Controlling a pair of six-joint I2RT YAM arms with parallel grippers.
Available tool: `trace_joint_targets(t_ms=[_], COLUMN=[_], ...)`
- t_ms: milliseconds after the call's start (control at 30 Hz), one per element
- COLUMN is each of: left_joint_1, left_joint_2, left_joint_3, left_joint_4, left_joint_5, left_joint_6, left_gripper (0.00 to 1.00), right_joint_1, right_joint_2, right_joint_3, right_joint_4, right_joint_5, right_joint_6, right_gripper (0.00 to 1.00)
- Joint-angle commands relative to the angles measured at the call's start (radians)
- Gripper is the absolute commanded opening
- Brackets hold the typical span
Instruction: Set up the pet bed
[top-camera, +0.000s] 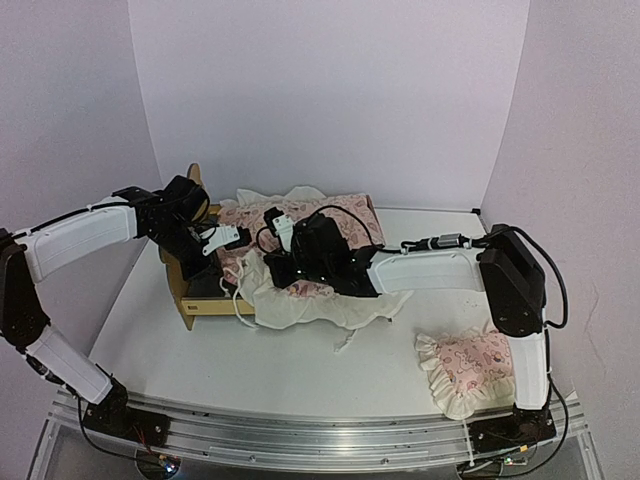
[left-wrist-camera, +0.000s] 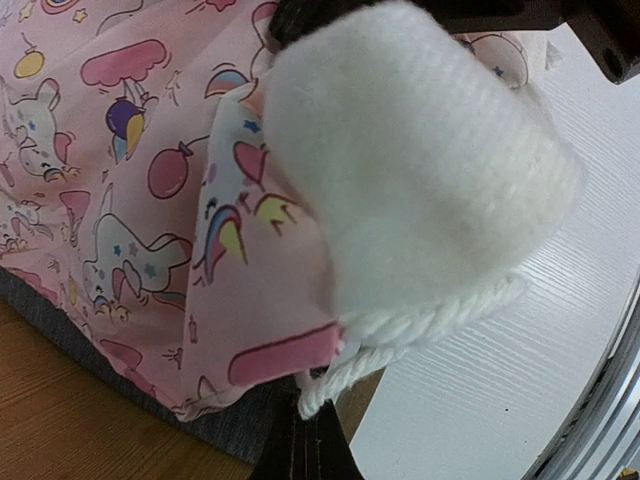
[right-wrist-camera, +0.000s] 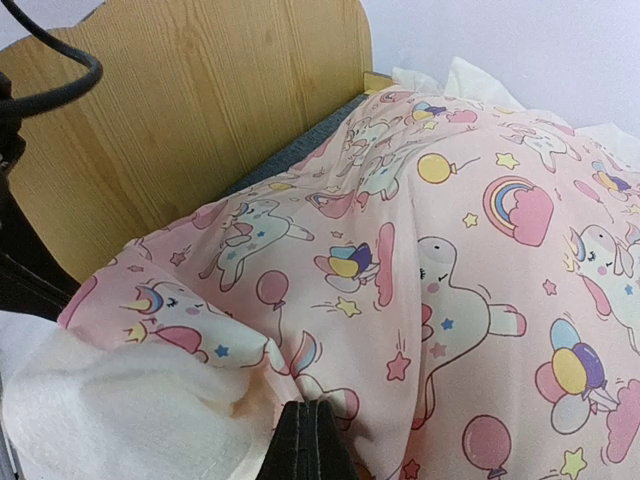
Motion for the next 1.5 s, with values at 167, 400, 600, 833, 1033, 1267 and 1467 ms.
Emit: trace_joint_targets(t_ms=[167,400,600,833,1033,1267,1467], left_joint_1=[-0.001,-0.001,-0.001,-0.002,-0.002,-0.001,-0.002], left_joint_2=[0.034,0.009,-0.030,-0.037,-0.028,-0.007,0.027], left_joint_3=[-0.009,0.078,0.058,0.091,0.071,0.014,0.006], left_joint_4=[0.017,-0.075,-0.119,-0.143,-0.126,-0.064,0.011], left_joint_5=[0.109,0.116,0.108,0.116,0.117,0.120,0.113], left_joint_6=[-0.023,-0.022,-0.015,-0.021,-0.010,0.006,0.010], left_gripper=[0.00,0.00,0.00,0.00,0.00,0.00,0.00], right_joint_1=[-0.005,-0.005,-0.005,-0.007,-0.009,-0.008,-0.008], right_joint_2=[-0.058,-0.059,-0.045,-0.043,-0.038,-0.045,-0.041], right_joint_3=[-0.008,-0.007,0.008,0.012,0.014,0.006,0.007], right_joint_4=[0.034,0.034,0.034,0.034,0.033,0.032,0.032], right_joint_5=[-0.014,-0.008,-0.016,-0.014,-0.017,-0.018,-0.027], right_joint_6=[0.013,0.005,0.006,0.005,0.009,0.006,0.015], right_gripper=[0.00,0.00,0.00,0.00,0.00,0.00,0.00])
